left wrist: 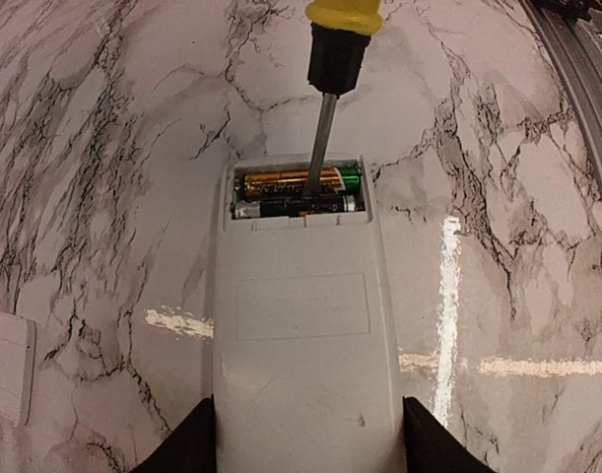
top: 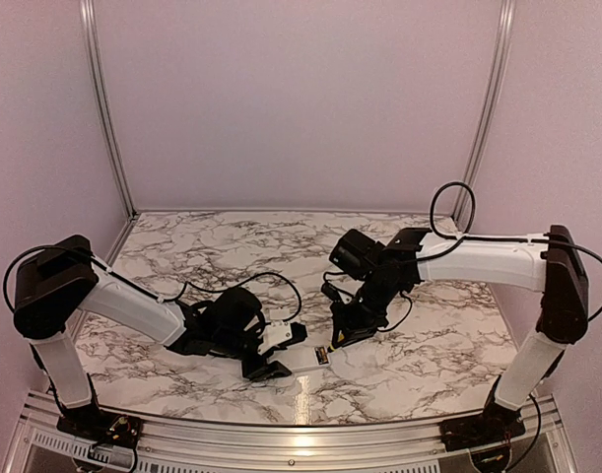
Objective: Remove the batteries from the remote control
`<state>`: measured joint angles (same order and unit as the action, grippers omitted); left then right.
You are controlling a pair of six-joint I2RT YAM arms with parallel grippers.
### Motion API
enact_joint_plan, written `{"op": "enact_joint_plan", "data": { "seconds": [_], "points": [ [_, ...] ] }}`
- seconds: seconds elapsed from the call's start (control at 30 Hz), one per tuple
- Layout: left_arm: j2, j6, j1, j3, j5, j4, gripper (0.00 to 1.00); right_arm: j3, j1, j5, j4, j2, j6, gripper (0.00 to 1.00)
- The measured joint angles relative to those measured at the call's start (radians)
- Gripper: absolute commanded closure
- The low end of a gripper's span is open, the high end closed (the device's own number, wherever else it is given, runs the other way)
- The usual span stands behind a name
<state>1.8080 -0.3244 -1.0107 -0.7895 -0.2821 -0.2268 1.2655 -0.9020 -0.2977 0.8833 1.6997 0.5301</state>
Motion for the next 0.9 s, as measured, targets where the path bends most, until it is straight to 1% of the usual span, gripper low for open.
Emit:
{"op": "enact_joint_plan", "data": {
  "seconds": [0.3, 0.67, 0.9],
  "points": [
    [0.0, 0.0, -0.013, 0.0, 0.028, 0.003, 1.0, -0.069, 0.016, -0.026, -0.06, -0.043, 0.0, 1.0],
    [-0.003, -0.01, -0.027, 0.002, 0.06, 0.005, 1.0, -0.158, 0.066, -0.106, -0.135, -0.088, -0.012, 1.0],
    [-0.034, -0.039, -0.044, 0.053, 0.093, -0.044, 1.0, -0.166, 0.069, -0.14, -0.143, -0.088, -0.029, 1.0]
  ]
}}
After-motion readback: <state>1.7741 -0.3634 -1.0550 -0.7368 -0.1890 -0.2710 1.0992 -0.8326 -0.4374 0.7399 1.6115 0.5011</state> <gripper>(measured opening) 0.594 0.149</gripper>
